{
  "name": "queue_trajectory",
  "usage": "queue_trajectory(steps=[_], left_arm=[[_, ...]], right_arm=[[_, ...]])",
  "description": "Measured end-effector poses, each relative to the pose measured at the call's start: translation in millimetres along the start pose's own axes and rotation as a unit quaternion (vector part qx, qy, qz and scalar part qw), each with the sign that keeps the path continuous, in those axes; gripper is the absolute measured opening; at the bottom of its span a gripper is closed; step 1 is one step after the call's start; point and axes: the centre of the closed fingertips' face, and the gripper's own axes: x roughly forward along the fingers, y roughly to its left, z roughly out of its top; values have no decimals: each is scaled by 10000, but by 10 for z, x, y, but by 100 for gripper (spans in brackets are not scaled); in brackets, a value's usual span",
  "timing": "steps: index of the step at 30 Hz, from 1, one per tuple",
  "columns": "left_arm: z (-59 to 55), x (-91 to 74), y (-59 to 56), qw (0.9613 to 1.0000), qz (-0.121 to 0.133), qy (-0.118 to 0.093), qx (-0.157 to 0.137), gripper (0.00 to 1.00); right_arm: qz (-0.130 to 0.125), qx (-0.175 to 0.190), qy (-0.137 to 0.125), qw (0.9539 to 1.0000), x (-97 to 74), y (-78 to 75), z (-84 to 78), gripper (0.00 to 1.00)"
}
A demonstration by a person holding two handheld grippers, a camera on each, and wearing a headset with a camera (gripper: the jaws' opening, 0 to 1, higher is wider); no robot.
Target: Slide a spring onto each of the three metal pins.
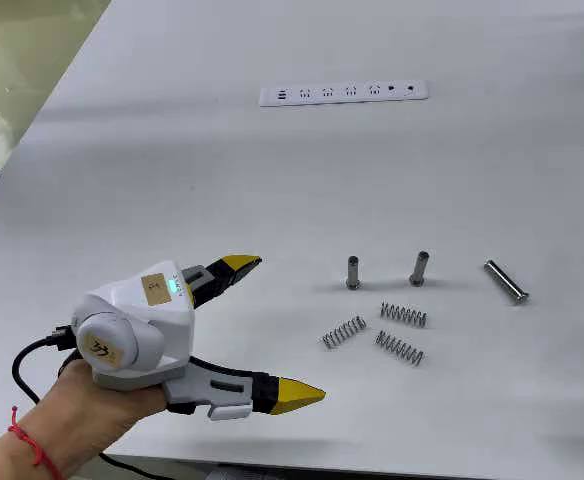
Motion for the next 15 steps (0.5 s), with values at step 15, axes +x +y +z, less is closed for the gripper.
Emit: queue_trajectory(steps=[15], left_arm=[[-4, 10, -3, 10000, -22, 2, 2, 100]], right_arm=[[-2, 0, 10, 10000, -8, -42, -55, 86]])
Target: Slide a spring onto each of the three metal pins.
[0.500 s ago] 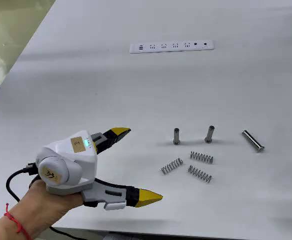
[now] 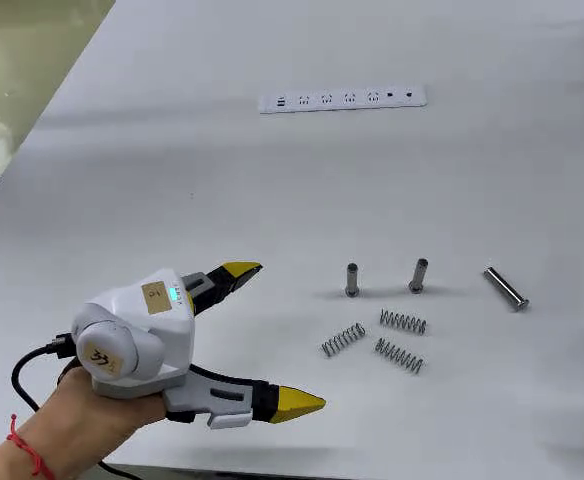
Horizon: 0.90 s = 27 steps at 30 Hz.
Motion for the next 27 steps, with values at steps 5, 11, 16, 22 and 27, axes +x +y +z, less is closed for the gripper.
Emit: queue_trajectory(steps=[5, 11, 16, 22, 27], left_arm=[[3, 4, -4, 10000, -4, 4, 10, 100], [5, 9, -2, 10000, -5, -13, 1, 100], [6, 9, -2, 10000, 0, -30, -9, 100], [1, 12, -3, 10000, 6, -42, -27, 100], [-1, 8, 3, 10000, 20, -56, -34, 100]], right_arm=[[-3, -10, 10, 10000, -2, -24, -16, 86], [-7, -24, 31, 10000, 4, -10, 13, 86], [14, -45, 57, 10000, 27, -6, 56, 86], [46, -112, 99, 9999, 69, -19, 150, 84], [100, -162, 153, 9997, 126, -43, 232, 82]])
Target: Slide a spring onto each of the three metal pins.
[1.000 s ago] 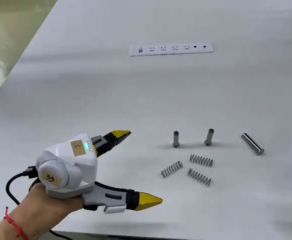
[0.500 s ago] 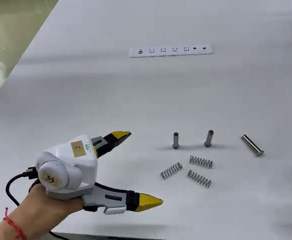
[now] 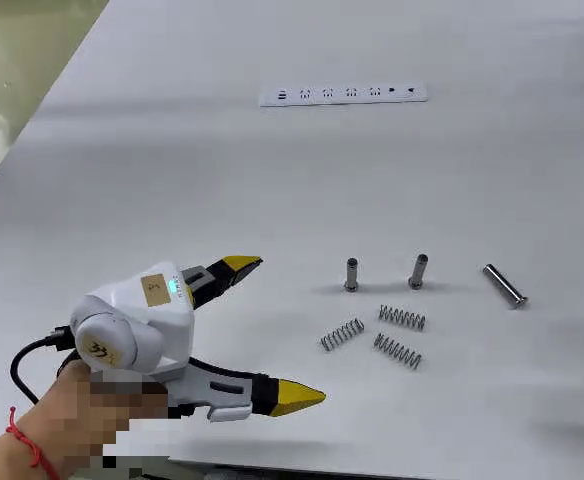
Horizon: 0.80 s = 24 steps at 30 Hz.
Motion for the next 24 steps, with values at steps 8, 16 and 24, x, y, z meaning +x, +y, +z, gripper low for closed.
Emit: queue_trajectory(steps=[8, 16, 24], left_arm=[[0, -3, 3, 10000, 5, -17, 7, 100], [-7, -8, 3, 10000, 19, -46, -21, 100], [-14, -22, 21, 9999, 51, -89, -69, 100]], right_arm=[[61, -91, 171, 9998, 119, -84, 126, 77], [49, 137, 499, 9986, 278, -224, 194, 68], [6, 371, 705, 9968, 489, -383, 282, 57]])
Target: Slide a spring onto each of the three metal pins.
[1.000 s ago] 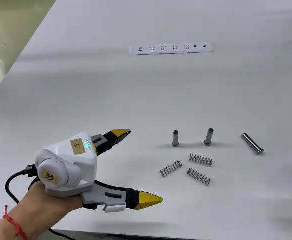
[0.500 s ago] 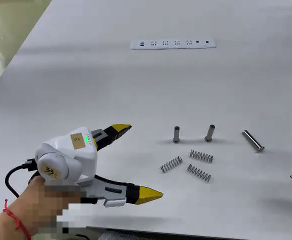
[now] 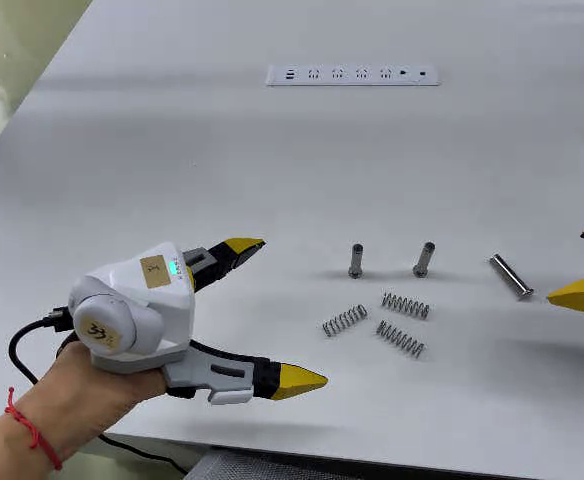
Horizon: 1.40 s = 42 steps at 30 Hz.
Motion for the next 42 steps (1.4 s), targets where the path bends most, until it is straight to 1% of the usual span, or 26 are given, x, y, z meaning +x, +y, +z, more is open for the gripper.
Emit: queue_trajectory(steps=[3, 7, 8, 10, 11, 12, 13, 15, 16, 19, 21, 25, 27, 32, 37, 42], left_arm=[[-2, -4, 7, 10000, 11, -17, -27, 100], [-8, -9, 14, 10000, 24, -31, -54, 100], [-14, -10, 16, 10000, 27, -25, -57, 100], [-19, -11, 23, 10000, 35, -32, -73, 100], [-22, -11, 29, 10000, 40, -36, -80, 100], [-26, -11, 34, 9999, 45, -40, -85, 100], [-28, -10, 39, 9999, 51, -48, -98, 100], [-28, -8, 44, 9999, 55, -60, -112, 100], [-30, -7, 49, 9999, 62, -63, -115, 100], [-33, -5, 60, 9998, 75, -89, -145, 100], [-39, -4, 64, 9998, 78, -91, -156, 100], [-31, -5, 78, 9997, 96, -126, -186, 100], [-47, -7, 92, 9997, 104, -129, -203, 100], [-49, -4, 101, 9995, 122, -169, -242, 100], [-66, 3, 107, 9993, 131, -191, -288, 100], [-82, -1, 115, 9992, 151, -204, -317, 100]], right_arm=[[-22, 104, 149, 9998, 89, -64, 22, 52], [-42, 330, 302, 9990, 181, -139, 50, 42], [-68, 398, 419, 9983, 213, -165, 38, 40], [-39, 400, 484, 9980, 267, -175, 54, 35], [-24, 487, 557, 9973, 300, -178, 53, 33], [7, 518, 595, 9969, 329, -176, 58, 33], [64, 586, 690, 9959, 368, -160, 50, 33], [66, 593, 791, 9951, 421, -162, 47, 32], [78, 586, 909, 9941, 453, -158, 29, 30], [93, 691, 1001, 9925, 528, -164, 29, 28], [68, 680, 1094, 9916, 567, -174, 10, 26], [88, 820, 1216, 9891, 617, -164, -8, 24], [86, 810, 1326, 9878, 642, -153, -30, 23], [108, 831, 1422, 9863, 691, -115, -26, 21], [76, 874, 1562, 9838, 728, -118, -58, 20], [96, 934, 1618, 9823, 763, -94, -51, 18]])
